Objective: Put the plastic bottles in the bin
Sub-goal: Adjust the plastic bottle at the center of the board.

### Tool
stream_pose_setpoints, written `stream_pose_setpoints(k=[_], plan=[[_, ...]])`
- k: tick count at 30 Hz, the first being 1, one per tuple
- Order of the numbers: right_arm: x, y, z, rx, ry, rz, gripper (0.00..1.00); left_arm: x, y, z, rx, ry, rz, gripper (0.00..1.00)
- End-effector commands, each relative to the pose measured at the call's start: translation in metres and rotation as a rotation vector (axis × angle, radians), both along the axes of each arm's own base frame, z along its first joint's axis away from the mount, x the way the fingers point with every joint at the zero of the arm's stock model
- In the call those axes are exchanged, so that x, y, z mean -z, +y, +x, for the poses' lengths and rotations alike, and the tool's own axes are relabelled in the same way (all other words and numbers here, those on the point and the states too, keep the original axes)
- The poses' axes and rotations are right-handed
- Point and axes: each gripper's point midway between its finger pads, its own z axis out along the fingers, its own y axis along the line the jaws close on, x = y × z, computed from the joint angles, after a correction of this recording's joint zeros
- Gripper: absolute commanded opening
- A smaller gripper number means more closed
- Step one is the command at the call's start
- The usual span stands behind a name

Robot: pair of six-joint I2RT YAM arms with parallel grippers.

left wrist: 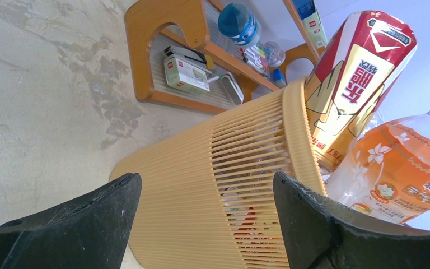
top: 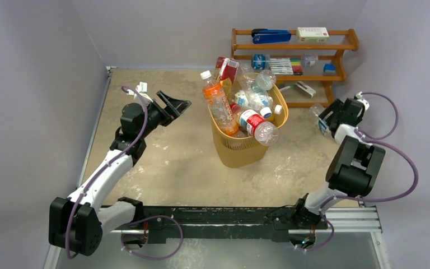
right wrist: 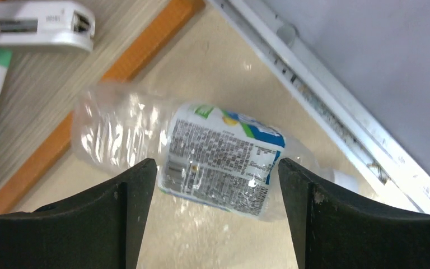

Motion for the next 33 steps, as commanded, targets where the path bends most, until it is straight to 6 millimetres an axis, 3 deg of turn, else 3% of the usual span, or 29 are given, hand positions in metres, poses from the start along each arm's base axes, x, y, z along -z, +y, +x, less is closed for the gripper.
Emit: stream_pose_setpoints(k=[1, 6, 11, 13, 16, 21, 24, 33], plan=[[0.005, 0.036, -0.020, -0.071, -0.007, 0.083, 0.82, -0.016, 0.001, -0.007, 0.009, -0.066, 0.005, 0.87], [-0.005, 0.064, -0.034, -0.150, -0.044, 0.123, 0.82, -0.018, 0.002, -0.011, 0.009, -0.066, 0.003, 0.87], [-0.017, 0.094, -0.028, -0.248, -0.044, 0.127, 0.82, -0.019, 0.004, -0.014, 0.004, -0.066, 0.004, 0.87], [-0.026, 0.095, -0.026, -0.262, -0.044, 0.118, 0.82, -0.019, 0.004, -0.015, 0.004, -0.065, 0.003, 0.87], [-0.055, 0.092, -0.019, -0.291, -0.074, 0.071, 0.82, -0.018, 0.005, -0.016, -0.001, -0.064, 0.011, 0.87], [-0.082, 0.073, -0.011, -0.287, -0.023, -0.023, 0.84, -0.015, 0.005, -0.014, -0.005, -0.060, 0.012, 0.87], [-0.073, 0.062, -0.005, -0.288, 0.041, -0.054, 0.85, -0.013, 0.004, -0.012, -0.002, -0.058, 0.014, 0.87], [-0.035, 0.076, 0.020, -0.438, 0.074, 0.007, 0.86, -0.006, 0.004, -0.009, -0.001, -0.049, 0.037, 0.87]])
